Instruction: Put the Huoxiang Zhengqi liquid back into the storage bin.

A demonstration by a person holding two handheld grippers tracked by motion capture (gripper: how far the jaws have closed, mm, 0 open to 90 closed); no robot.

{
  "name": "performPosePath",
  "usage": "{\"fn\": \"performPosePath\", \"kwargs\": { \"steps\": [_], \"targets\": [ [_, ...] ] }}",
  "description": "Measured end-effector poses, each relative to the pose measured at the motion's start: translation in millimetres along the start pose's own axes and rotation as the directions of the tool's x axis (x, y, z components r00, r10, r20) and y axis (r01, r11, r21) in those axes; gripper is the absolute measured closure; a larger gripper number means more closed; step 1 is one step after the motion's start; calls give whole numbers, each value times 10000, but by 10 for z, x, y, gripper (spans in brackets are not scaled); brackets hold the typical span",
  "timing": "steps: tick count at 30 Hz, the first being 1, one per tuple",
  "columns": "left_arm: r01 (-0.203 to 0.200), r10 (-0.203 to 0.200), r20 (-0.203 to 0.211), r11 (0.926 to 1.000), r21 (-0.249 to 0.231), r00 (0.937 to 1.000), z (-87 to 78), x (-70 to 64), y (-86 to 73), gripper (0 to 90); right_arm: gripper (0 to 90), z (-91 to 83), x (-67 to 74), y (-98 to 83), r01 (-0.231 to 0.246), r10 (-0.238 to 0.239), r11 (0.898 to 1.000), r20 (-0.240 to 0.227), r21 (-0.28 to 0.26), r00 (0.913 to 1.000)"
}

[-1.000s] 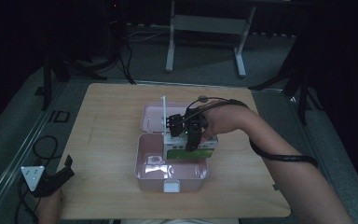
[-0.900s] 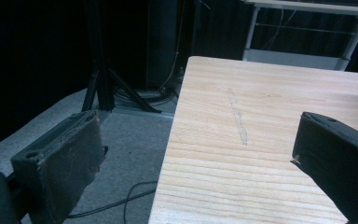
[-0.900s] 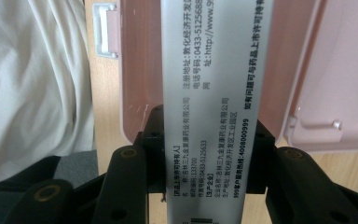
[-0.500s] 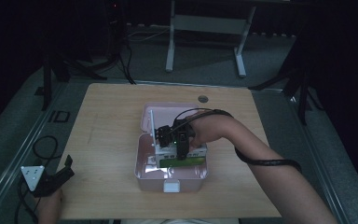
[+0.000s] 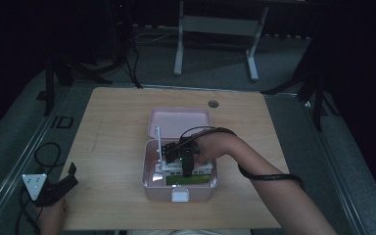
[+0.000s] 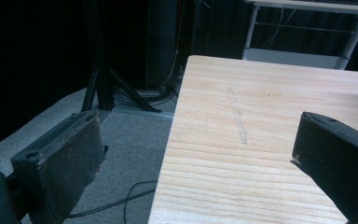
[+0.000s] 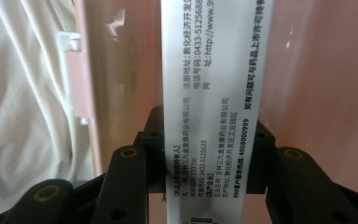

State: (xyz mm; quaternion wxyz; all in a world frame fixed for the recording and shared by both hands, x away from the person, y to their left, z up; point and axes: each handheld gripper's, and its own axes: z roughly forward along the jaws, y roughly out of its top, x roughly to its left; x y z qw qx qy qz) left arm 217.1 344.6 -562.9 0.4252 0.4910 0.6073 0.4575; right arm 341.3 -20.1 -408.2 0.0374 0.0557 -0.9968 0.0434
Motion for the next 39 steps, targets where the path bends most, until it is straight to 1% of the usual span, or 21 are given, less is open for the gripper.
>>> {"fn": "performPosePath", "kwargs": {
  "steps": [1,3,5,7,9,11,14,17,18,21,26,27,30,31,32,37,39],
  "targets": [
    [-5,5,7,10000,-7,10000,0,0,0,21,616,0,0,0,0,0,10000,0,0,10000],
    [-5,5,10,10000,-5,10000,0,2,0,21,615,136,-13,-1,-48,50,9999,-148,126,9999],
    [-13,13,14,10000,4,10000,2,0,0,21,615,195,-17,-2,-50,53,9998,-167,178,9998],
    [-22,22,1,10000,-2,10000,2,-1,-1,21,615,220,-23,-4,-97,100,9998,-191,155,9998],
    [-15,15,10,10000,4,10000,3,0,0,21,615,292,-44,-9,-279,280,9996,-121,65,9995],
    [-9,9,20,10000,5,10000,2,1,0,21,615,305,-46,-10,-333,334,9994,-110,74,9994],
    [-24,24,3,10000,-1,10000,2,-1,-1,21,615,384,-54,-19,-486,488,9987,-124,162,9987],
    [-36,36,12,10000,2,10000,3,-1,-1,21,614,422,-49,-20,-433,435,9988,-97,207,9990],
    [-32,32,6,10000,5,10000,3,-1,-1,21,614,457,-46,-20,-408,411,9989,-129,215,9991],
    [-35,35,8,10000,0,10000,2,-2,-1,21,614,490,-48,-21,-430,433,9989,-186,179,9989],
    [-51,51,6,10000,23,10000,3,-1,-1,21,612,567,-43,-40,-365,373,9988,-255,313,9990],
    [-59,59,0,10000,21,10000,3,-2,-1,21,612,576,-47,-48,-468,476,9986,-308,237,9984],
    [-56,56,-3,10000,17,10000,3,-2,-1,21,605,579,-44,-54,-458,462,9988,-315,156,9984],
    [-60,60,-3,10000,18,10000,3,-2,-1,21,591,580,-44,-55,-454,459,9989,-357,147,9983],
    [-61,61,-4,10000,19,10000,3,-3,-1,21,544,564,-47,-61,-460,463,9989,-557,74,9974],
    [-67,67,-9,10000,21,10000,3,-3,-1,21,534,515,-39,-81,-405,408,9991,-493,79,9979],
    [-67,67,-5,10000,25,10000,3,-3,-1,21,528,453,-43,-118,-382,387,9992,-512,116,9979]
  ]
}}
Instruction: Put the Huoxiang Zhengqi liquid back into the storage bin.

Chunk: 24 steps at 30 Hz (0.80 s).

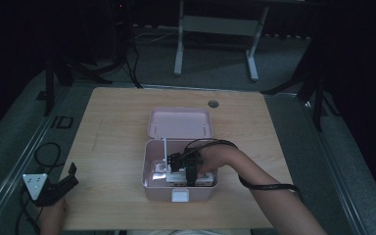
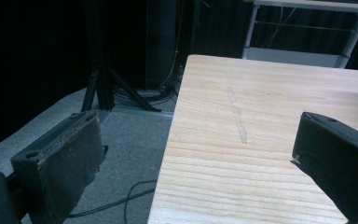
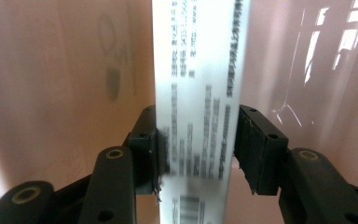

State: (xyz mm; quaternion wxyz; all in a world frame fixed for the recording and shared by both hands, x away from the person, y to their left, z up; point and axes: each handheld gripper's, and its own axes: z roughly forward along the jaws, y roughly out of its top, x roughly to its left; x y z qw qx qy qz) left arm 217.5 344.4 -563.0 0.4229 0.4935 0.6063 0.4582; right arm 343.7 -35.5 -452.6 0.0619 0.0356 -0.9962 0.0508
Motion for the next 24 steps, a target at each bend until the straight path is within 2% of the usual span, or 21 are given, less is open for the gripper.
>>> {"fn": "performPosePath", "kwargs": {
  "steps": [4,5,9,12,14,17,20,21,23,24],
  "targets": [
    [-15,15,1,10000,5,10000,0,-1,0,21,521,-54,-3,-38,-53,53,10000,-15,-49,10000],
    [-13,13,0,10000,6,10000,0,-1,0,21,517,-154,-9,-106,-90,90,9999,-29,-133,10000],
    [-15,15,-10,10000,3,10000,0,-2,0,21,517,-252,-4,-159,-69,69,9996,-30,-284,10000],
    [-8,8,-10,10000,4,10000,0,-1,0,21,511,-377,6,-229,-71,80,9982,143,-589,9999],
    [9,-9,-15,10000,-3,10000,1,-2,0,21,507,-489,9,-309,-175,196,9943,192,-1051,9996],
    [-2,2,-21,10000,12,10000,1,-2,1,21,495,-606,20,-430,-269,327,9905,415,-1347,9986],
    [-7,7,-36,10000,26,10000,1,-3,1,22,429,-695,45,-570,-357,500,9843,789,-1728,9956],
    [-8,9,-40,10000,16,10000,1,-3,1,21,350,-733,59,-648,-435,670,9753,1025,-2167,9925],
    [-4,4,-59,10000,10,10000,0,-4,0,21,269,-759,59,-716,-511,818,9651,1103,-2570,9905],
    [-8,8,-61,10000,15,10000,1,-4,1,21,269,-759,59,-716,-511,818,9651,1103,-2570,9905]
  ]
}}
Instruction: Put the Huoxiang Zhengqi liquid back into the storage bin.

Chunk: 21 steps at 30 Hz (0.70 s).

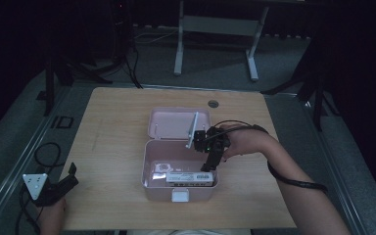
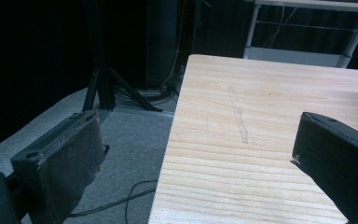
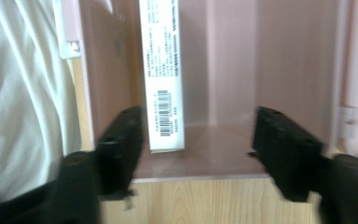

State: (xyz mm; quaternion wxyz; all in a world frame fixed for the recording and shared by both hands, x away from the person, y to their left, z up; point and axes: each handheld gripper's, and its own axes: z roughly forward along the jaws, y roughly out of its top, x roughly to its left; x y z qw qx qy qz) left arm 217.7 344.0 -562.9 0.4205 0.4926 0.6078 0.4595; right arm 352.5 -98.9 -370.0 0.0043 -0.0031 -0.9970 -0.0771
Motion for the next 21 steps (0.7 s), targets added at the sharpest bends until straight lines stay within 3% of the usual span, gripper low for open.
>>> {"fn": "performPosePath", "kwargs": {
  "steps": [3,5,8,13,21],
  "targets": [
    [-15,15,-10,10000,20,10000,0,0,0,21,148,-56,-19,-111,-175,179,9976,51,-677,9998],
    [7,-7,-16,10000,-10,10000,0,0,-1,21,132,-80,-38,-167,-369,374,9941,30,-1016,9993],
    [3,-3,-26,10000,-28,10000,-1,-1,-1,21,127,-132,-77,-273,-598,672,9865,444,-1524,9967],
    [4,-4,-11,10000,-16,10000,-2,0,-1,21,130,-176,-185,-533,-992,1224,9624,776,-2527,9894],
    [-10,10,-8,10000,-21,10000,-2,0,-1,21,128,-28,-301,-988,-1656,2050,9430,1119,-2888,9723]
  ]
}}
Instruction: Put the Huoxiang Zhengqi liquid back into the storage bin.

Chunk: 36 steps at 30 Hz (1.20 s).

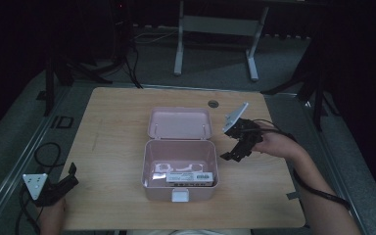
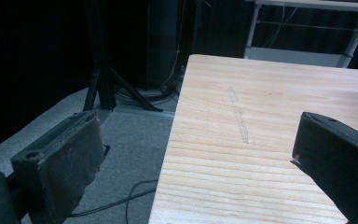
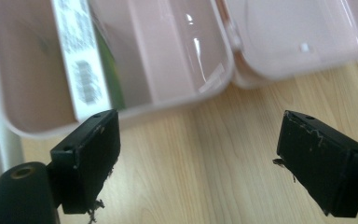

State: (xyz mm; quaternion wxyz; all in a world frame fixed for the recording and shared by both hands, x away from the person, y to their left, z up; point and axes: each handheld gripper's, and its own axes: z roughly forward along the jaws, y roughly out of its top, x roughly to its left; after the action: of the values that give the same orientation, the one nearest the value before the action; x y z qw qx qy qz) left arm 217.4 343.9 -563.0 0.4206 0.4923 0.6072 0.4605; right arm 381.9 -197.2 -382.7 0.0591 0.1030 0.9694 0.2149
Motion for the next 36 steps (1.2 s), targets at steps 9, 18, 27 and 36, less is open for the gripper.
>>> {"fn": "performPosePath", "kwargs": {
  "steps": [9,18,27,36],
  "targets": [
    [-26,26,0,10000,5,10000,-1,-1,0,21,127,250,-222,-545,-1488,1584,9820,777,-1168,9843],
    [-14,14,3,10000,18,10000,0,0,1,21,126,544,-242,-939,-2263,2565,9518,1328,-2072,9574],
    [-12,12,1,10000,30,10000,1,0,1,21,122,765,-184,-1281,-3109,3800,8846,1510,-3476,9126],
    [-26,25,14,10000,47,10000,3,-1,2,21,118,836,-136,-1539,-3474,4707,8253,2024,-4451,8588]
  ]
}}
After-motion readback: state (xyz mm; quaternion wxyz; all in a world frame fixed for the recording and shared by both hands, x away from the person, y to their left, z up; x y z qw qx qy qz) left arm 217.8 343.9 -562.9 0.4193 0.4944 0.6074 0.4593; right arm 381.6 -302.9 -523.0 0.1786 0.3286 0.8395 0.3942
